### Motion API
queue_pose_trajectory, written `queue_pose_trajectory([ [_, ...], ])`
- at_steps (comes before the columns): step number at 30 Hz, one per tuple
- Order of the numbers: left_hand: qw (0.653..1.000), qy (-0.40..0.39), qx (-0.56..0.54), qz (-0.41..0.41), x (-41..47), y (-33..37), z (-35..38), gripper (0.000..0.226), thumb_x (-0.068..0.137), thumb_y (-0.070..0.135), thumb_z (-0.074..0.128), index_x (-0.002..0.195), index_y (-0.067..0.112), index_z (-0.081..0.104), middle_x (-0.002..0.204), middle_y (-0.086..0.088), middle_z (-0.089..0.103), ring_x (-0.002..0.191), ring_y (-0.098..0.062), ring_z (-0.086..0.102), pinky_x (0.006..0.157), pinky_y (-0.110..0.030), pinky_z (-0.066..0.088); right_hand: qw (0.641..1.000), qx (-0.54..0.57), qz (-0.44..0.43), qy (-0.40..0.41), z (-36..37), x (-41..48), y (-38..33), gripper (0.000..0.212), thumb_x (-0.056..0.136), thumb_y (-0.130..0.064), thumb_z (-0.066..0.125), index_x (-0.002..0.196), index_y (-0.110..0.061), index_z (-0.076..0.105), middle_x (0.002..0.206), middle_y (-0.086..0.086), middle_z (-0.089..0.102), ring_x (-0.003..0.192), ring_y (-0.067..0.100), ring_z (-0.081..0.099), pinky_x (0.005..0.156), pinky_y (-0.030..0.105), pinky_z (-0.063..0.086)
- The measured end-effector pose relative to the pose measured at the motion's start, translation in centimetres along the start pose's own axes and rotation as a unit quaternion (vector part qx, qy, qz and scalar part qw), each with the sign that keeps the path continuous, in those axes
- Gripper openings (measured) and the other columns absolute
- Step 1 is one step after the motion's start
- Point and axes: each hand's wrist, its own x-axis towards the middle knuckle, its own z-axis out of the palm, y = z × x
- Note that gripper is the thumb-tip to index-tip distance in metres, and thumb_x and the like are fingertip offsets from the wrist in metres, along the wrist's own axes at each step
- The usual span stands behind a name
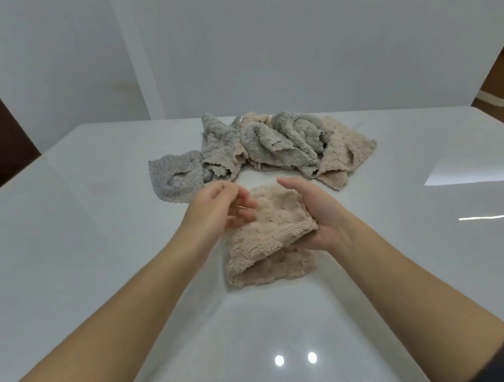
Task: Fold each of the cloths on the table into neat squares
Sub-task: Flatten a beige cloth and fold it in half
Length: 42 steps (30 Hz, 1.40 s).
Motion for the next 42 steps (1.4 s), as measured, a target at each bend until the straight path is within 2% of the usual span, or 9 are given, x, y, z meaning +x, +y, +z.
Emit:
queue_pose_trajectory([
  [4,0.944,0.019,0.272,0.186,0.0,-3.5,0.2,0.032,0.101,0.027,0.046,0.129,0.019,0.058,0.141,0.006,0.050,0.126,0.003,0.045,0.106,-0.018,0.036,0.997,-0.042,0.024,0.061,-0.7,1.2,0.9,0.032,0.096,-0.020,0.043,0.115,0.000,0.060,0.112,0.021,0.067,0.100,0.032,0.064,0.096,0.043,0.047],
  [8,0.866,-0.106,0.467,0.145,0.3,-5.4,1.0,0.063,0.103,0.046,0.024,0.156,0.018,0.007,0.163,0.005,-0.001,0.148,-0.005,-0.007,0.122,-0.035,-0.002,0.983,-0.149,0.038,0.098,-0.7,1.5,1.0,0.023,0.098,-0.018,0.047,0.098,-0.002,0.064,0.087,0.014,0.070,0.079,0.025,0.068,0.080,0.038,0.055],
  [11,0.814,-0.118,0.550,0.145,0.1,-6.0,1.4,0.068,0.100,0.053,0.016,0.155,0.018,-0.005,0.163,0.003,-0.012,0.147,-0.007,-0.017,0.122,-0.039,-0.007,0.956,-0.247,-0.018,0.158,-1.6,1.6,0.8,0.024,0.093,-0.013,0.057,0.110,0.003,0.063,0.102,0.019,0.071,0.093,0.030,0.071,0.086,0.042,0.057],
  [22,0.787,-0.089,0.599,0.121,0.4,-5.8,3.2,0.069,0.101,0.052,0.013,0.155,0.012,-0.002,0.163,-0.005,-0.008,0.149,-0.016,-0.013,0.120,-0.047,-0.008,0.726,-0.578,-0.223,0.297,-3.1,2.0,1.7,0.027,0.090,-0.017,0.054,0.067,-0.002,0.052,0.061,0.005,0.051,0.061,0.019,0.045,0.055,0.030,0.034],
  [25,0.772,-0.085,0.619,0.116,0.1,-6.3,4.0,0.070,0.101,0.052,0.011,0.155,0.010,-0.001,0.164,-0.006,-0.006,0.150,-0.017,-0.011,0.119,-0.050,-0.006,0.670,-0.642,-0.223,0.300,-3.1,2.0,2.8,0.018,0.094,-0.020,0.049,0.076,-0.015,0.051,0.077,0.002,0.052,0.072,0.024,0.049,0.060,0.032,0.036],
  [29,0.832,-0.056,0.538,0.123,1.2,-5.0,2.1,0.062,0.103,0.048,0.019,0.156,0.017,0.011,0.164,0.000,0.005,0.150,-0.014,0.000,0.120,-0.050,-0.006,0.592,-0.723,-0.179,0.307,-3.0,0.9,2.1,0.054,0.097,-0.028,0.049,0.146,-0.016,0.030,0.140,0.007,0.037,0.122,0.029,0.045,0.092,0.042,0.045],
  [34,0.941,-0.060,0.328,0.055,4.1,-3.5,-2.3,0.043,0.100,0.029,0.047,0.143,0.020,0.045,0.123,0.008,0.059,0.111,-0.009,0.053,0.094,-0.026,0.040,0.565,-0.771,-0.171,0.240,0.1,1.1,1.7,0.056,0.099,-0.028,0.033,0.149,-0.007,0.021,0.155,0.010,0.026,0.142,0.028,0.025,0.116,0.049,0.022],
  [38,0.960,-0.077,0.266,0.032,3.9,-4.5,-3.7,0.021,0.094,0.016,0.060,0.114,0.021,0.062,0.086,0.007,0.063,0.069,-0.002,0.057,0.061,-0.015,0.044,0.544,-0.819,-0.042,0.177,0.5,2.6,4.0,0.060,0.102,-0.027,0.022,0.155,-0.010,-0.002,0.163,0.010,-0.007,0.150,0.030,-0.007,0.119,0.054,-0.003],
  [42,0.979,-0.119,0.163,-0.042,1.7,-4.9,-5.6,0.021,0.088,0.017,0.070,0.108,0.018,0.063,0.068,0.005,0.063,0.052,-0.005,0.050,0.048,-0.020,0.034,0.491,-0.843,-0.089,0.199,-0.2,2.5,3.8,0.064,0.098,-0.014,0.030,0.155,-0.025,0.003,0.163,0.007,-0.009,0.149,0.032,-0.013,0.115,0.062,-0.010],
])
